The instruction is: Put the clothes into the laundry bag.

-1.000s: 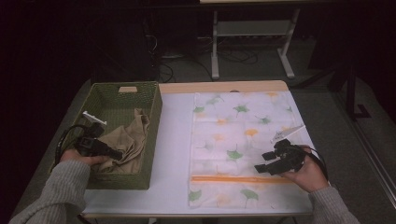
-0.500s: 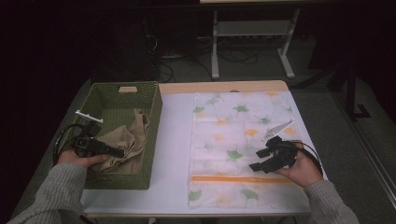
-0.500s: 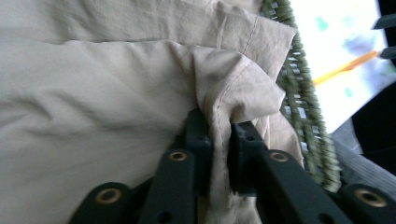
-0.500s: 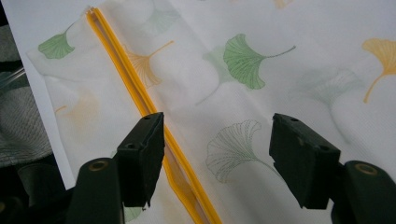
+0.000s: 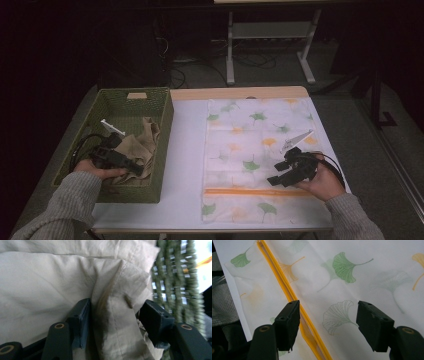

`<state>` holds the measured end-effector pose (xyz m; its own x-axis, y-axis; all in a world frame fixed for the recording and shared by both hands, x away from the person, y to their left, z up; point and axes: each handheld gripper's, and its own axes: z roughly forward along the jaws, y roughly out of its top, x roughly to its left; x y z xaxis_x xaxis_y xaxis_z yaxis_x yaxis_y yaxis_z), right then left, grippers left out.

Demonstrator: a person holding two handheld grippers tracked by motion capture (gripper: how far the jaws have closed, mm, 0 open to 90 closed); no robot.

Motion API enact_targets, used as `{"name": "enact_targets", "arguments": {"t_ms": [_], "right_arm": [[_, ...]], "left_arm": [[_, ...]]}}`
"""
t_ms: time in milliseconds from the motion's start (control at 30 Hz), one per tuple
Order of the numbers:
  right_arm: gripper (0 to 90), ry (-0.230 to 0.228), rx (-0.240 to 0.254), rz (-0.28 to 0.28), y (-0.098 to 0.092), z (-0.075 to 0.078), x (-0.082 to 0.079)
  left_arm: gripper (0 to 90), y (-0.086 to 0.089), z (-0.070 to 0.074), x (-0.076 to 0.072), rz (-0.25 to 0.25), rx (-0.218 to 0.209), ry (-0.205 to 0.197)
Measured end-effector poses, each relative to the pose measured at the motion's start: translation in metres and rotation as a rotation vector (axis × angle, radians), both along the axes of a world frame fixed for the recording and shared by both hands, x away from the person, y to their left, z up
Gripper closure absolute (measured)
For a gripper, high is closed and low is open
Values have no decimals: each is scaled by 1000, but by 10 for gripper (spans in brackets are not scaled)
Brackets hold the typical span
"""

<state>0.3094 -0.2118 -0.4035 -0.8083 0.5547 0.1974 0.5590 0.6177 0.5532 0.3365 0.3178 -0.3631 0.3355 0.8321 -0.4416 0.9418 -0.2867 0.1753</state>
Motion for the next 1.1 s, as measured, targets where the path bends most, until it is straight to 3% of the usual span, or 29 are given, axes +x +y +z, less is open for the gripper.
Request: {"name": "enact_targets", "arguments": {"t_ms": [133, 300, 433, 533, 633, 700, 1100], "right_arm": [[347, 5, -4, 2, 1, 0, 0], [347, 3, -10, 7, 2, -1, 0], [347, 0, -17, 15, 4, -2, 0], [348, -4, -18, 22, 5, -2, 0], [349, -5, -13, 21, 4, -1, 0], [350, -4, -10, 19, 3, -1, 0], [353, -17, 0, 50, 4, 0, 2]], "left_arm": [[426, -11, -6, 4, -10, 81, 27], [557, -25, -11, 7, -42, 201, 33], [662, -34, -11, 7, -83, 249, 23], [744, -37, -11, 6, -99, 251, 16], [775, -34, -9, 4, -91, 235, 0], [784, -28, -7, 2, -69, 203, -11], [811, 20, 18, -20, 67, -97, -112]]}}
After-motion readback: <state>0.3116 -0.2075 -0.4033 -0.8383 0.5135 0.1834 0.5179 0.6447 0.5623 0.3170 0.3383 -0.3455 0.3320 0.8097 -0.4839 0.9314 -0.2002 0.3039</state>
